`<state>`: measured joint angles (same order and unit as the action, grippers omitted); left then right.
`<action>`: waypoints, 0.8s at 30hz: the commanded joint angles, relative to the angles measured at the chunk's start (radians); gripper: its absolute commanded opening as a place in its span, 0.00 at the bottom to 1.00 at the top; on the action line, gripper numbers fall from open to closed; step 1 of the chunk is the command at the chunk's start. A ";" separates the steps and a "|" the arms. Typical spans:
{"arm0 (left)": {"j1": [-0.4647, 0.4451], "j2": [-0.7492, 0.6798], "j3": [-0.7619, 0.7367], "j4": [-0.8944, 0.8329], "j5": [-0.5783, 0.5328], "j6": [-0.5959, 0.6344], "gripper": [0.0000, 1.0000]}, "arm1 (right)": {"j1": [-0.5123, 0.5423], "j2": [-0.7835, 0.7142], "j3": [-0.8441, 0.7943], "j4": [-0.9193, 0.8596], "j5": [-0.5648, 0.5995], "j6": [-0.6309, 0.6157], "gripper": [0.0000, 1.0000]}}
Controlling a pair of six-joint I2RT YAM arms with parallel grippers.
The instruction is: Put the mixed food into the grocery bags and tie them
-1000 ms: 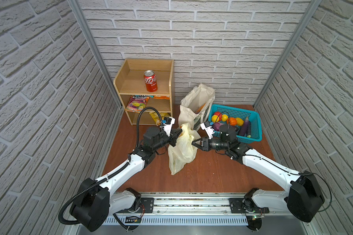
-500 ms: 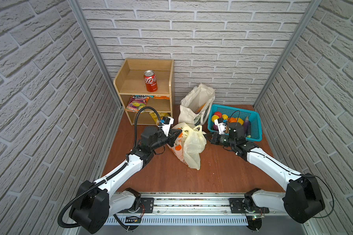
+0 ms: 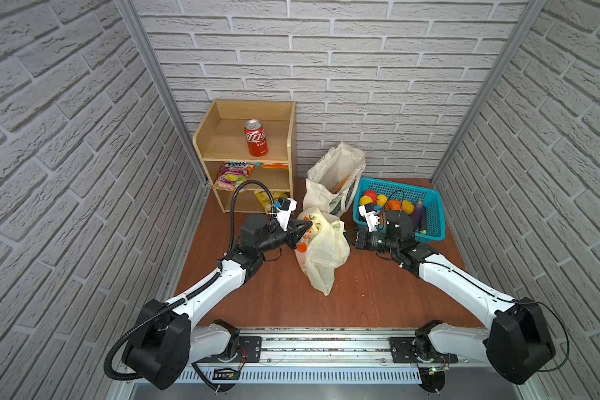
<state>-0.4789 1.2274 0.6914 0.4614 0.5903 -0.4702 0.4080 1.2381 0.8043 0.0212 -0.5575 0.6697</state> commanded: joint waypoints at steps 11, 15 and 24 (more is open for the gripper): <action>-0.043 0.010 0.024 0.082 0.020 -0.024 0.00 | 0.054 0.014 0.028 0.036 0.034 -0.014 0.05; -0.044 -0.029 0.012 0.074 -0.019 -0.015 0.00 | 0.050 0.003 0.000 0.037 0.057 -0.009 0.05; -0.037 -0.108 -0.034 0.040 -0.128 0.028 0.00 | 0.018 -0.028 -0.025 0.023 0.087 -0.001 0.06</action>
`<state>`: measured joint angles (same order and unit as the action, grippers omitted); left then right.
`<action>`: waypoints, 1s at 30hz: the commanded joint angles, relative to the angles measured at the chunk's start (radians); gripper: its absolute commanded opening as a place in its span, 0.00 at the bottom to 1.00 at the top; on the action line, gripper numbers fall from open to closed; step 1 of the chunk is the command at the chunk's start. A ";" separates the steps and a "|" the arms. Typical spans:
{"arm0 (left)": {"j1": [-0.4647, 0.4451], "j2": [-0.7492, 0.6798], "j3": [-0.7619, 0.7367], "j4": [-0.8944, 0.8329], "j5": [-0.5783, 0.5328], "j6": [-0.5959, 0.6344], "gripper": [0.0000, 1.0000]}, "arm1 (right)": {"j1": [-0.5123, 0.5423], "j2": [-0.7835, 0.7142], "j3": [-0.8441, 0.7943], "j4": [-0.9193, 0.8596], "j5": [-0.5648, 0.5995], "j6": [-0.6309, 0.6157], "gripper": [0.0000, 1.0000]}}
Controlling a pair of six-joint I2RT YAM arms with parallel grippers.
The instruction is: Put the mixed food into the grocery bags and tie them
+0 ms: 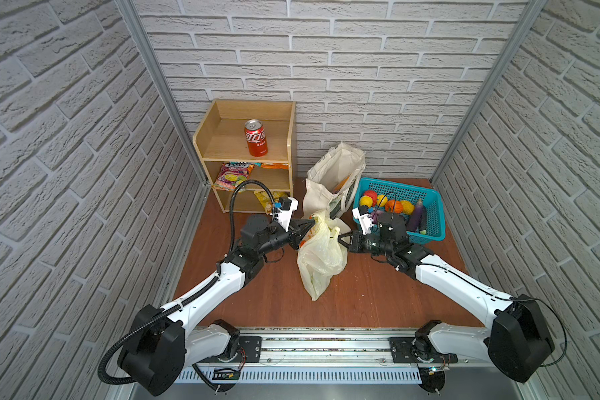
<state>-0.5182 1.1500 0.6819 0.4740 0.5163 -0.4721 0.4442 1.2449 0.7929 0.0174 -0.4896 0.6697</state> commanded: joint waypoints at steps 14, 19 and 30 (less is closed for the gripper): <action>-0.011 0.021 0.006 -0.035 0.001 0.058 0.24 | -0.022 0.007 0.027 0.093 -0.180 -0.051 0.06; -0.013 0.046 0.010 -0.023 -0.010 0.057 0.47 | -0.022 0.022 0.035 0.093 -0.196 -0.055 0.06; -0.024 0.181 0.084 0.083 0.039 0.016 0.16 | -0.015 0.066 0.034 0.108 -0.192 -0.053 0.06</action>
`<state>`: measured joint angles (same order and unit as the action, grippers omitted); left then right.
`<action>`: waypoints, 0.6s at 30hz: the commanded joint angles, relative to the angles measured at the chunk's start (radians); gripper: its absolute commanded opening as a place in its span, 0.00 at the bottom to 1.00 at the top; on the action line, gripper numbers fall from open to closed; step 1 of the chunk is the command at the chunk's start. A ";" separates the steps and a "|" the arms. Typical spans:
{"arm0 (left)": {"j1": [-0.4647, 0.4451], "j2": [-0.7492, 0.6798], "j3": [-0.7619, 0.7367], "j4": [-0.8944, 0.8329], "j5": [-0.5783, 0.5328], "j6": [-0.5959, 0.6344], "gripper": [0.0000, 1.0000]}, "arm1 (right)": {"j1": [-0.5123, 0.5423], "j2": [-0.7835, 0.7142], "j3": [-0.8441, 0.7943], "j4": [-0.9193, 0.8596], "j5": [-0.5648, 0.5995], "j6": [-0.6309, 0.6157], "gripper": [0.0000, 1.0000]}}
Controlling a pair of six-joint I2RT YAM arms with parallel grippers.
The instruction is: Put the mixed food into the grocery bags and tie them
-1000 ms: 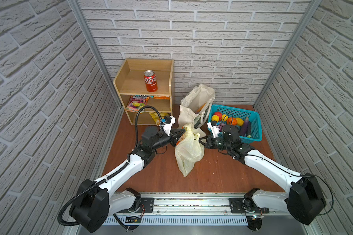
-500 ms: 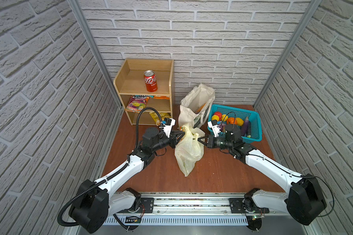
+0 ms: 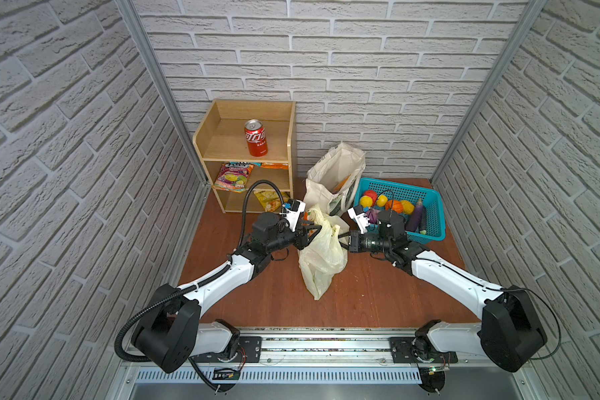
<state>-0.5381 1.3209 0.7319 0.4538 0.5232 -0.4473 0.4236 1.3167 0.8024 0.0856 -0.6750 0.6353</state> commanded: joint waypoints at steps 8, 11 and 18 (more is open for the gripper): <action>0.009 -0.059 0.010 0.047 -0.011 0.018 0.00 | -0.034 -0.065 0.005 -0.022 0.041 -0.042 0.05; 0.021 -0.105 -0.012 0.041 -0.034 0.021 0.00 | -0.058 -0.106 -0.014 -0.034 0.067 -0.033 0.05; 0.038 -0.173 -0.027 0.003 -0.054 0.040 0.00 | -0.071 -0.180 -0.025 -0.089 0.083 -0.049 0.06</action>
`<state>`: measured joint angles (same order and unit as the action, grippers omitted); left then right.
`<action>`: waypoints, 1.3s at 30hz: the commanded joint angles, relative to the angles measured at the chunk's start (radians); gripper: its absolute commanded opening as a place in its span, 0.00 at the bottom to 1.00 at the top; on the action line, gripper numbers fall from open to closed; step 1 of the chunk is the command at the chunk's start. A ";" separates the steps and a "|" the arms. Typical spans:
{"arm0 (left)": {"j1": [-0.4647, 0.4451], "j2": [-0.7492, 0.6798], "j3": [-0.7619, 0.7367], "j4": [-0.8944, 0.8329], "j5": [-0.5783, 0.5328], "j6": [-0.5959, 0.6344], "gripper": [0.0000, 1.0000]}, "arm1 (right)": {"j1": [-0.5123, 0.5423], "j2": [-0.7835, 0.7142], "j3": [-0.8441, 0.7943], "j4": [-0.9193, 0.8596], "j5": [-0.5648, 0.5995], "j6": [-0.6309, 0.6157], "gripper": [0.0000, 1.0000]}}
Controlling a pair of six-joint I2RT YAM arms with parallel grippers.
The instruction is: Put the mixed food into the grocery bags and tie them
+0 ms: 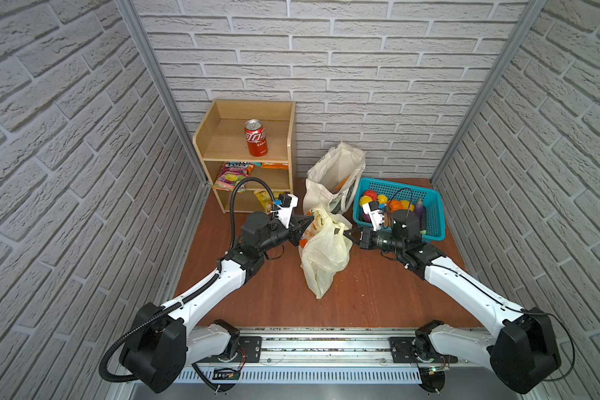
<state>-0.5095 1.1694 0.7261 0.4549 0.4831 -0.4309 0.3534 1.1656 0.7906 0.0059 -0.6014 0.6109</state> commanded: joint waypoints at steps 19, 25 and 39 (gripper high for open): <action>-0.092 -0.067 0.014 -0.108 0.017 0.043 0.60 | 0.001 -0.081 0.130 -0.089 -0.033 -0.050 0.06; -0.139 -0.033 0.062 -0.173 -0.057 0.108 0.65 | 0.002 -0.072 0.132 -0.084 -0.044 -0.048 0.05; -0.178 0.097 0.132 -0.132 -0.019 0.100 0.69 | 0.037 -0.058 0.089 -0.055 -0.031 -0.037 0.06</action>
<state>-0.6769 1.2572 0.8204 0.2745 0.4507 -0.3420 0.3786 1.1027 0.8928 -0.0937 -0.6315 0.5793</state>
